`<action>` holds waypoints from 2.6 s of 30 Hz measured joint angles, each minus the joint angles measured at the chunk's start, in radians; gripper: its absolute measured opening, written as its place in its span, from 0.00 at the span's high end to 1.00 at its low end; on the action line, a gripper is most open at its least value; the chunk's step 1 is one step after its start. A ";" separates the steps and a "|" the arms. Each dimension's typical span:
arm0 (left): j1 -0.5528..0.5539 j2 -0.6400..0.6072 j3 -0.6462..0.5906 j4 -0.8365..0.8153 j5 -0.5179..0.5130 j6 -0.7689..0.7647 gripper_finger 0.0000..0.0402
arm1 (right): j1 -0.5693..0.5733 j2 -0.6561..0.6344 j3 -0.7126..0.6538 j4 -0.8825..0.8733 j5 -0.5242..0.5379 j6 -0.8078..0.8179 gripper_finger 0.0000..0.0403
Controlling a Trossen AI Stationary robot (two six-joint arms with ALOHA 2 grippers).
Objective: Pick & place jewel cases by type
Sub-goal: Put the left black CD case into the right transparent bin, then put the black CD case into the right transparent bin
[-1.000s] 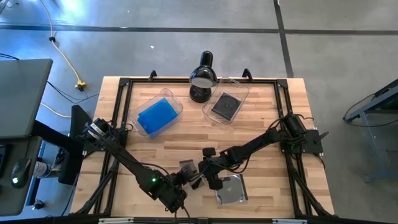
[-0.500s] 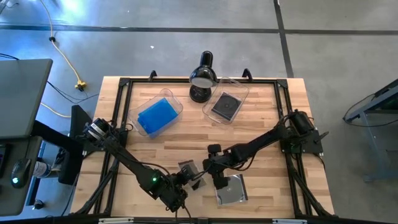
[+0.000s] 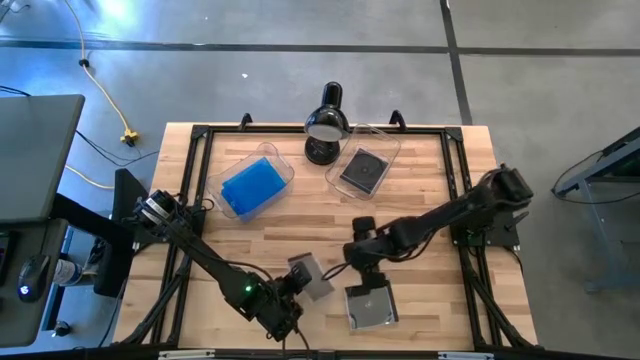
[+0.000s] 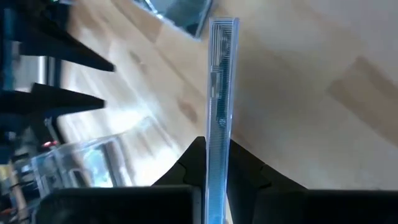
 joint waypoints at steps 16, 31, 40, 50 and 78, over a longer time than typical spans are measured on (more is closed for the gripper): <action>0.181 0.000 0.000 0.166 -0.267 0.146 0.94 | 0.002 -0.469 0.001 -0.247 0.368 0.030 0.48; 0.491 0.000 0.000 0.623 -0.204 0.507 0.95 | 0.002 -0.632 0.002 -0.309 0.396 0.043 0.48; 0.678 0.001 0.000 0.730 0.112 0.484 0.95 | 0.001 -0.631 0.002 -0.331 0.396 0.018 0.48; 0.798 0.002 0.000 0.675 0.420 0.385 0.93 | 0.001 -0.631 0.002 -0.354 0.388 0.045 0.48; 0.824 0.137 0.000 0.799 0.362 0.310 0.60 | 0.001 -0.630 0.002 -0.355 0.381 0.055 0.48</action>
